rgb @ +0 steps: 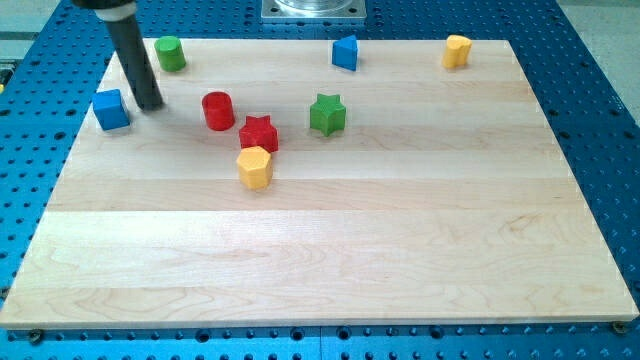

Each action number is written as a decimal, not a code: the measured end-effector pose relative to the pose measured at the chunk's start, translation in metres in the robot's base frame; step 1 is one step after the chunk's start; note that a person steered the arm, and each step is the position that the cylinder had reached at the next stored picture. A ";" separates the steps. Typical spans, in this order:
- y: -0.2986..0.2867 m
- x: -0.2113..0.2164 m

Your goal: Point your arm at the top left of the hexagon

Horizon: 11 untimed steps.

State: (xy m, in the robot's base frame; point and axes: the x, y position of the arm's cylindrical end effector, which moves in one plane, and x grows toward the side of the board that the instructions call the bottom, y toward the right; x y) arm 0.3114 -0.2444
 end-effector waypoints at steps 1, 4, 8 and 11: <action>-0.035 0.011; 0.042 0.052; 0.044 0.030; 0.061 0.004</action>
